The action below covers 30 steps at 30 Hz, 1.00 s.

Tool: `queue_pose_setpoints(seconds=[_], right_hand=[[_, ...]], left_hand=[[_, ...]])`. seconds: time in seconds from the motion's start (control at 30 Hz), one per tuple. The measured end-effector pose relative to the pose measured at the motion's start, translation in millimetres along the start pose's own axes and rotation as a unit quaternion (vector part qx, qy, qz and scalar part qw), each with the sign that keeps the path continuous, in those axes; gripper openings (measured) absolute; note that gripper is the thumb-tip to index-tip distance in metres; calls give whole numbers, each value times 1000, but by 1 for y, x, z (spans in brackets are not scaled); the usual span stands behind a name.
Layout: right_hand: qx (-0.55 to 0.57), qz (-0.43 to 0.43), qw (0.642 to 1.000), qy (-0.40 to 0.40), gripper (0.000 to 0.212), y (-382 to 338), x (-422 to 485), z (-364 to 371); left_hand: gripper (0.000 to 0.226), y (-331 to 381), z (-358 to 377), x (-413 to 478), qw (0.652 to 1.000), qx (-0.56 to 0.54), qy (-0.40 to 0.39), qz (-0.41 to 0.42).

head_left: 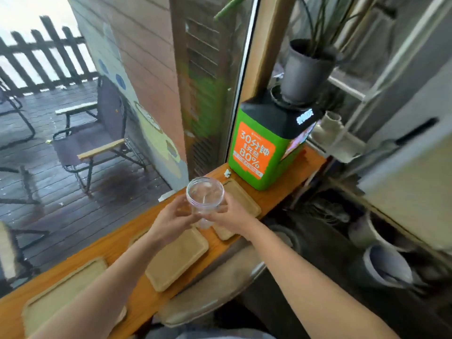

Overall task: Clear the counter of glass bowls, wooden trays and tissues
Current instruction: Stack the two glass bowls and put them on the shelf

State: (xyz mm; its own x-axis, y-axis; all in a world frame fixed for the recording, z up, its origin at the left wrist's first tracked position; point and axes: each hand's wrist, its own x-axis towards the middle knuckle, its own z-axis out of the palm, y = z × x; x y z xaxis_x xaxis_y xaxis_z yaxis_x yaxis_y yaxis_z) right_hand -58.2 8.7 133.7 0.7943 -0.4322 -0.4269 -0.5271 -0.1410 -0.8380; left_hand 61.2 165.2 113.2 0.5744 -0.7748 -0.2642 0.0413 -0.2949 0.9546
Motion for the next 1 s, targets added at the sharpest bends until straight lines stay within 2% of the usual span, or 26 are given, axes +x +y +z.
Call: queue_pose_setpoints(seconds=[0.1,0.2,0.33,0.53,0.73,1.0], right_hand=[[26,10,997,75,92,20,-38,-17],[42,31,992,114,93,40,-74,-31],[70,44,985,149,79,57,-103,-45],[86,42,979,183,81,74,-128,-66],[110,25,968,226,64,103,-160,-119],[104,26,953,282,68,160,-207,-205]], left_hand=[[71,13,27,2,996,19,-82,21],[83,18,58,-2,991,49,-121,31],[72,20,88,-5,982,76,-166,50],[61,29,132,-6,979,127,-154,52],[56,50,201,2,974,129,-174,70],[67,72,321,10,967,141,-191,95]])
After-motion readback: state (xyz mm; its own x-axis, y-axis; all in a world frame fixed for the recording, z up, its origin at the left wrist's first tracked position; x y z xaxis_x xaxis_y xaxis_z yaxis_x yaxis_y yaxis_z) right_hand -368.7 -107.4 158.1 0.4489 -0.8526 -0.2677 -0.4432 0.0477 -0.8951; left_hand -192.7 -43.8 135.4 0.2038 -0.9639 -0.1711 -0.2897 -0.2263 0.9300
